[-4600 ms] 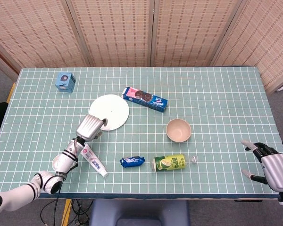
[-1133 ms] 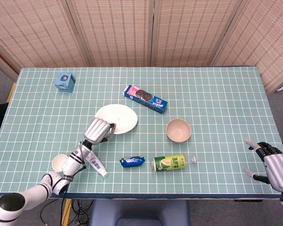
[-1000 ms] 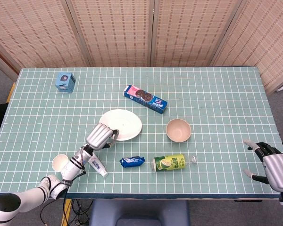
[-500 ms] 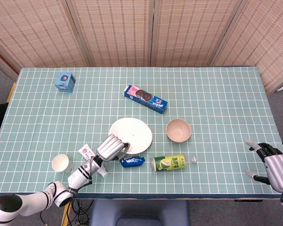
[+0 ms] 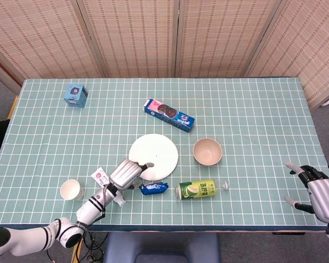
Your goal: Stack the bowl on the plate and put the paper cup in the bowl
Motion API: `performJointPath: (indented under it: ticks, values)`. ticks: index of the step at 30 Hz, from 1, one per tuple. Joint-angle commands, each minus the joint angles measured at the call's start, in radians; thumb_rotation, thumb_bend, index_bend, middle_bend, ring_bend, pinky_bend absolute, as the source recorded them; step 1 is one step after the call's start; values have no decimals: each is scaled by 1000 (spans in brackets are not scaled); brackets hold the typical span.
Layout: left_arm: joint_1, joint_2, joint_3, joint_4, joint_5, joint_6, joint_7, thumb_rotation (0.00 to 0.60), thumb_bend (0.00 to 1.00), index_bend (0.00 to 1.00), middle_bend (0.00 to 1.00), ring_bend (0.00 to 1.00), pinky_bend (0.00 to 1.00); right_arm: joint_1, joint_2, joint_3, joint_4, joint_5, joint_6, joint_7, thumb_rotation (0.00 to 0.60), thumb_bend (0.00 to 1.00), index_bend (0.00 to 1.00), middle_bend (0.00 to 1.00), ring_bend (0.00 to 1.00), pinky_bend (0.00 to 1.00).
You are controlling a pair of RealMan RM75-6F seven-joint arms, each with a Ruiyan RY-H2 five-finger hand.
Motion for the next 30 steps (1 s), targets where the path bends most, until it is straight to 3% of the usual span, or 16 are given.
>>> performJointPath:
  ticks: [1, 7, 12, 21, 30]
  values:
    - [16, 76, -25, -133, -77, -28, 98, 600, 223, 131, 394, 422, 857, 1, 1, 1, 0, 0, 0, 0, 600, 64, 202, 353, 245, 407]
    - [49, 175, -43, -268, -103, 23, 140, 600, 222, 123, 344, 343, 654, 7, 10, 4, -5, -5, -4, -6, 600, 64, 202, 353, 245, 407]
    - [104, 277, -54, -366, -114, 106, 151, 600, 222, 147, 330, 315, 558, 30, 17, 9, -10, -19, -26, -16, 600, 64, 202, 353, 245, 407]
    - [225, 446, -65, -440, -138, 260, 134, 600, 222, 172, 324, 295, 477, 77, 27, 17, -15, -27, -83, -32, 600, 77, 202, 353, 245, 407]
    - [369, 525, -38, -425, -137, 408, 70, 600, 222, 188, 317, 273, 410, 115, 29, 23, -23, -32, -128, -72, 600, 80, 204, 365, 304, 435]
